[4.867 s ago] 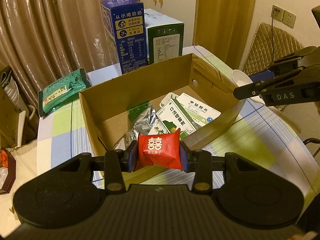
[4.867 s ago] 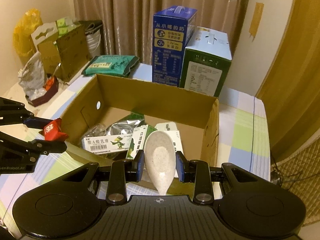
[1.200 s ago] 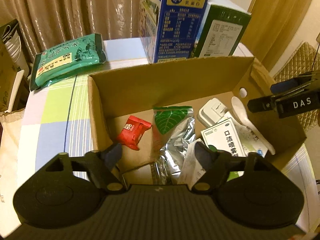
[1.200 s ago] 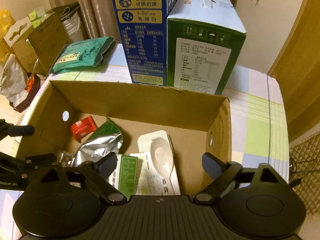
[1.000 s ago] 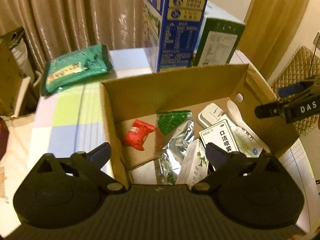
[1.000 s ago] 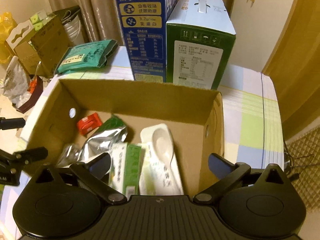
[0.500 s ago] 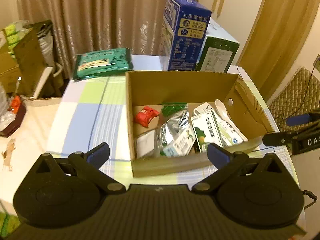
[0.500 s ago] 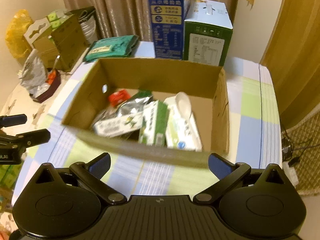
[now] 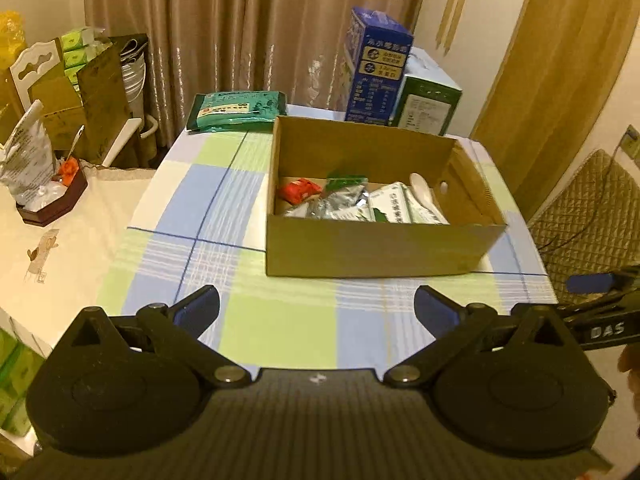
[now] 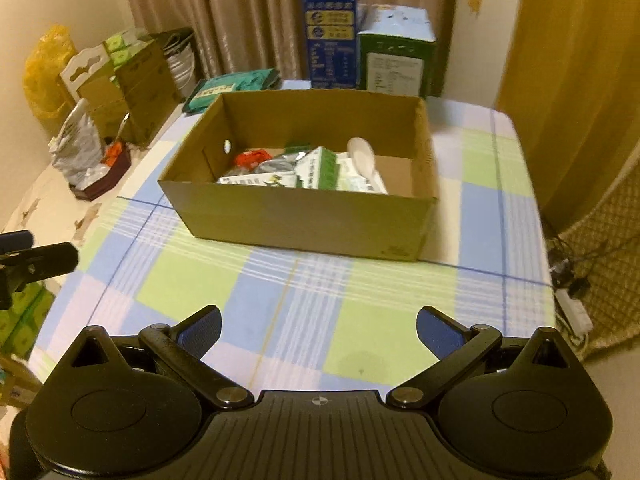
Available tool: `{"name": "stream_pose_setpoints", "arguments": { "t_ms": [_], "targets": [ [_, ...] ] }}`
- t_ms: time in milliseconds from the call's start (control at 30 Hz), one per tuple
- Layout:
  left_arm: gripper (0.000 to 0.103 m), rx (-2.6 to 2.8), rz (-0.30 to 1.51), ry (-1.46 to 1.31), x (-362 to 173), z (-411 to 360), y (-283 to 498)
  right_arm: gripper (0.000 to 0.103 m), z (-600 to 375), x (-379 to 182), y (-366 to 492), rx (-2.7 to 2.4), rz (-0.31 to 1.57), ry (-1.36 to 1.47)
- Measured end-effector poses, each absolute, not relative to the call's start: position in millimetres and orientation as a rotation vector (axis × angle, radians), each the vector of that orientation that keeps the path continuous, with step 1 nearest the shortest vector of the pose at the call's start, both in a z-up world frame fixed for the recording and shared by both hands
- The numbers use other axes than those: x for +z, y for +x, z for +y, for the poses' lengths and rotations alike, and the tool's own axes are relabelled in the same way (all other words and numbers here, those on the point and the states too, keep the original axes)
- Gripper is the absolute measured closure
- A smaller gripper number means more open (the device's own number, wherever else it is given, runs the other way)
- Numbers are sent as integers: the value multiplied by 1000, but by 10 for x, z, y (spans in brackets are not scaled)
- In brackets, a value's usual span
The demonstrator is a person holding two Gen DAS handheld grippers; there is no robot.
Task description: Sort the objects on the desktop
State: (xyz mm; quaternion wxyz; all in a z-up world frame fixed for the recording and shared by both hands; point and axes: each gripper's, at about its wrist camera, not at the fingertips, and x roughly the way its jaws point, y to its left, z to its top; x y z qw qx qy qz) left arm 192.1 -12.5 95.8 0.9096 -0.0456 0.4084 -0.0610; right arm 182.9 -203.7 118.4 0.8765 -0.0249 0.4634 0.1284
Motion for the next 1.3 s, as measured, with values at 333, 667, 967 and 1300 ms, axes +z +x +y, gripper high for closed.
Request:
{"name": "stream_pose_setpoints", "arguments": {
  "t_ms": [333,667,967,1300],
  "targets": [
    [1,-118,808,-65,971,-367,1394,2,-2204,1253,1234,214,873,-19],
    [1,-104,797,-52,915,-469,1136,2,-2353,1345,836,166,797,15],
    [1,-109,775,-53,922,-551,962,2,-2371,1364,582,142,762,8],
    [1,-111,777,-35,883,-628,880,2,-2427,1301,532,124,773,24]
  ]
}}
